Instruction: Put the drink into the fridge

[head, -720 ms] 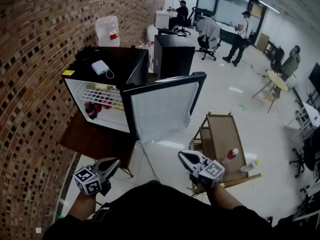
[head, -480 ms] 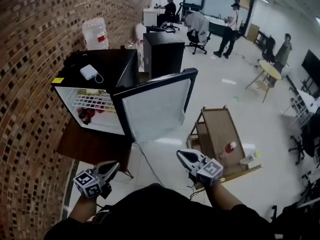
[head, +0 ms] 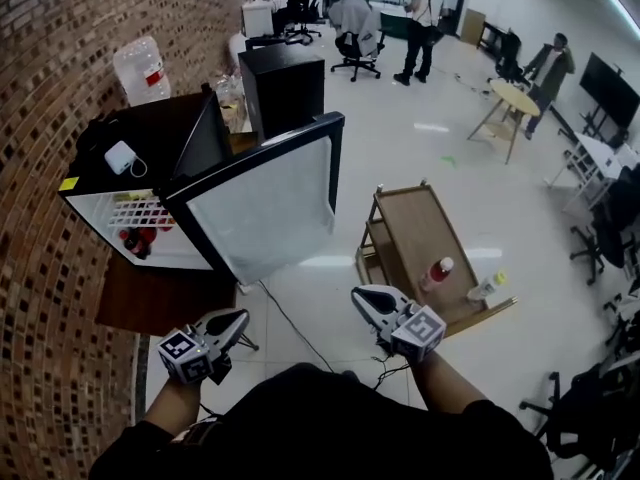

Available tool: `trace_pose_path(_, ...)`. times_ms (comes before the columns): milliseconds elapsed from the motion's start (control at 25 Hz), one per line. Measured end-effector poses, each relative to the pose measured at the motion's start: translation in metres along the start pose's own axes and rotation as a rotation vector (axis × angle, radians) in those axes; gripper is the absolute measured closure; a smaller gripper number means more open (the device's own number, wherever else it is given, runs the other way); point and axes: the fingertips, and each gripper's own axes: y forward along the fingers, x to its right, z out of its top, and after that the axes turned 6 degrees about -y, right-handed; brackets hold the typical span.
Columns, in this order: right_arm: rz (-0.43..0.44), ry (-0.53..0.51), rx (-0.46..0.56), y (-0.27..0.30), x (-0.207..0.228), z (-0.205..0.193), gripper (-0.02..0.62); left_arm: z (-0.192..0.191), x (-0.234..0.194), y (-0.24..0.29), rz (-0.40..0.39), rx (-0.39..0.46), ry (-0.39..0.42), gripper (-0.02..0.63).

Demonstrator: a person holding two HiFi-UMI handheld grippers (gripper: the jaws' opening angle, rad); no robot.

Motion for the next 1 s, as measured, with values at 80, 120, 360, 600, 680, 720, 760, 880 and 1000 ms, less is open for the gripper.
trace_pose_path(80,-0.033,0.009,0.0,-0.019,0.017,-0.006,0.574,-0.002,0.007,0.029,-0.02,-0.019,0.015,0.604)
trace_pose_path(120,-0.048,0.011,0.002,-0.028,0.025,-0.008,0.574,-0.003,0.01,0.043,-0.03,-0.029,0.026,0.604)
trace_pose_path(360,-0.138,0.024,0.042,-0.095,0.06,-0.014,0.592,-0.012,0.043,0.12,-0.107,-0.094,0.077,0.604)
trace_pose_path(600,-0.244,0.057,0.046,-0.152,0.107,-0.023,0.592,-0.028,0.066,0.212,-0.193,-0.187,0.125,0.604)
trace_pose_path(680,-0.278,0.064,0.049,-0.176,0.121,-0.028,0.592,-0.038,0.077,0.247,-0.228,-0.209,0.147,0.604)
trace_pose_path(720,-0.295,0.067,0.049,-0.189,0.126,-0.03,0.592,-0.045,0.084,0.264,-0.25,-0.222,0.155,0.598)
trace_pose_path(760,-0.312,0.072,0.05,-0.201,0.132,-0.033,0.592,-0.052,0.091,0.281,-0.272,-0.237,0.162,0.555)
trace_pose_path(880,-0.359,0.083,0.054,-0.231,0.147,-0.037,0.592,-0.067,0.11,0.327,-0.326,-0.28,0.179,0.544)
trace_pose_path(1000,-0.403,0.089,0.047,-0.255,0.161,-0.042,0.592,-0.081,0.124,0.368,-0.374,-0.32,0.199,0.496)
